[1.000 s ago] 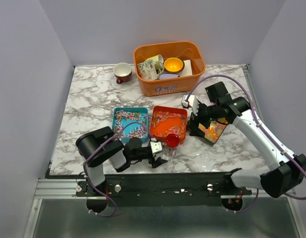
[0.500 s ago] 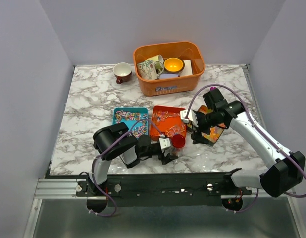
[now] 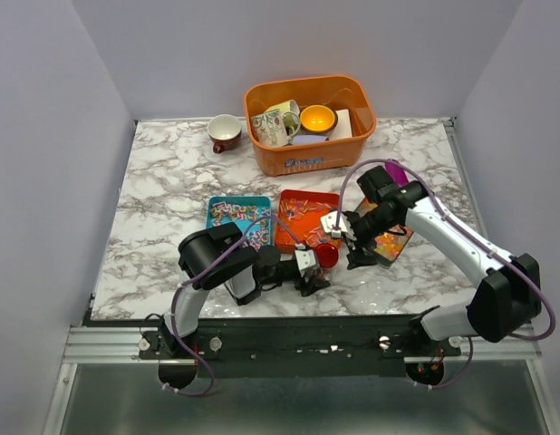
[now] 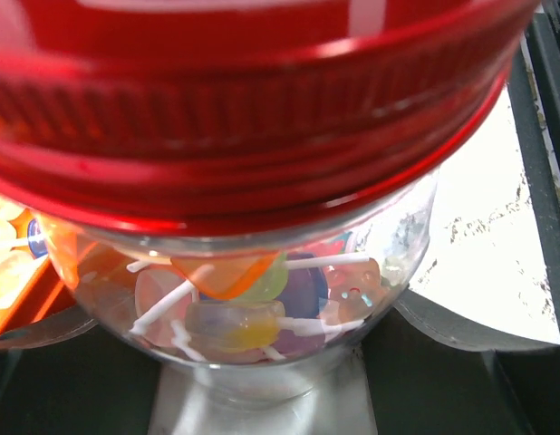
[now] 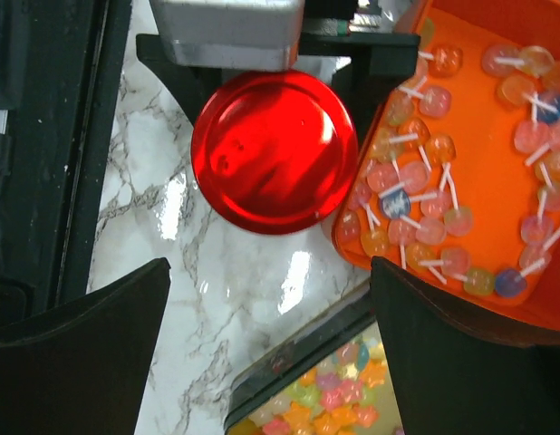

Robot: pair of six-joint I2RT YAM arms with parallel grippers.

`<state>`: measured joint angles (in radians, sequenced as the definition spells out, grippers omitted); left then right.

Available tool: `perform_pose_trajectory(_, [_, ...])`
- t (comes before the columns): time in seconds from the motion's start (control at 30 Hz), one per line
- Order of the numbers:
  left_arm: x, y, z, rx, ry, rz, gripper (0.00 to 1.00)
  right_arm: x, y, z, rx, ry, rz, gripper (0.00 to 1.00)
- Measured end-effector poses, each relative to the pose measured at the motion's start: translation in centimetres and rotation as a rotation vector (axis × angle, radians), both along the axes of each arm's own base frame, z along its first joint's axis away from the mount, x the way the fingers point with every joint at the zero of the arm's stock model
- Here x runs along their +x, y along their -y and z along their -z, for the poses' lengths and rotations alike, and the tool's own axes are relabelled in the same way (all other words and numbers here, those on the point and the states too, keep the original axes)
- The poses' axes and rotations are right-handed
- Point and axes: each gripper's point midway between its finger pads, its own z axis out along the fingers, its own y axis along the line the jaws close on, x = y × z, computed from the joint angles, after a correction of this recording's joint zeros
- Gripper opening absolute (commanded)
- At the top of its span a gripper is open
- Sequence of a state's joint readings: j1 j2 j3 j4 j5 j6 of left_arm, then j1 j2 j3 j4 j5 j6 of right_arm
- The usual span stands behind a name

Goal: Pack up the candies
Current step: Screw the bottle lid onto the packing bottle.

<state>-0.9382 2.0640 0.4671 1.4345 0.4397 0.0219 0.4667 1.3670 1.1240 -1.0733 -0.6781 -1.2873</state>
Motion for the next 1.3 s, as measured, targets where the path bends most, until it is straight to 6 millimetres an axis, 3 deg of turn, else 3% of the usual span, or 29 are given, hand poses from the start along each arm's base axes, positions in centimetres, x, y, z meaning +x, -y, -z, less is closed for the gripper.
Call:
perform_pose_trajectory(0.23, [-0.3,-0.3,0.0,0.0,0.002,0.006,0.72,-0.6,-3.1,1.0,0.005,-0.039,-0.124,0.96])
perform_pose_trajectory(0.47, [-0.4,-0.3,0.0,0.001,0.002,0.008,0.72,-1.9,-4.6,0.9,0.003,-0.031,-0.194,0.94])
perform_pose_trajectory(0.6, [-0.5,-0.4,0.0,0.0,-0.003,0.01,0.72,-1.9,-3.9,1.3,-0.016,0.014,-0.198,0.94])
perform_pose_trajectory(0.73, [-0.8,-0.4,0.0,0.0,-0.007,0.024,0.72,-2.4,-1.6,1.8,-0.074,0.098,-0.177,0.93])
perform_pose_trajectory(0.87, [-0.7,-0.4,0.0,-0.001,-0.009,0.024,0.72,-3.7,1.0,2.9,-0.16,0.075,-0.147,0.93])
perform_pose_trajectory(1.03, [-0.7,-0.5,0.0,-0.001,-0.009,0.027,0.72,-3.4,2.3,2.4,-0.187,0.074,-0.065,0.93])
perform_pose_trajectory(1.13, [-0.8,-0.5,0.0,-0.002,-0.01,0.036,0.72,-2.3,1.9,1.4,-0.174,0.079,-0.015,0.93])
perform_pose_trajectory(1.3, [-1.0,-0.5,0.0,-0.002,-0.01,0.045,0.72,0.5,-1.1,-0.7,-0.1,0.078,-0.012,0.91])
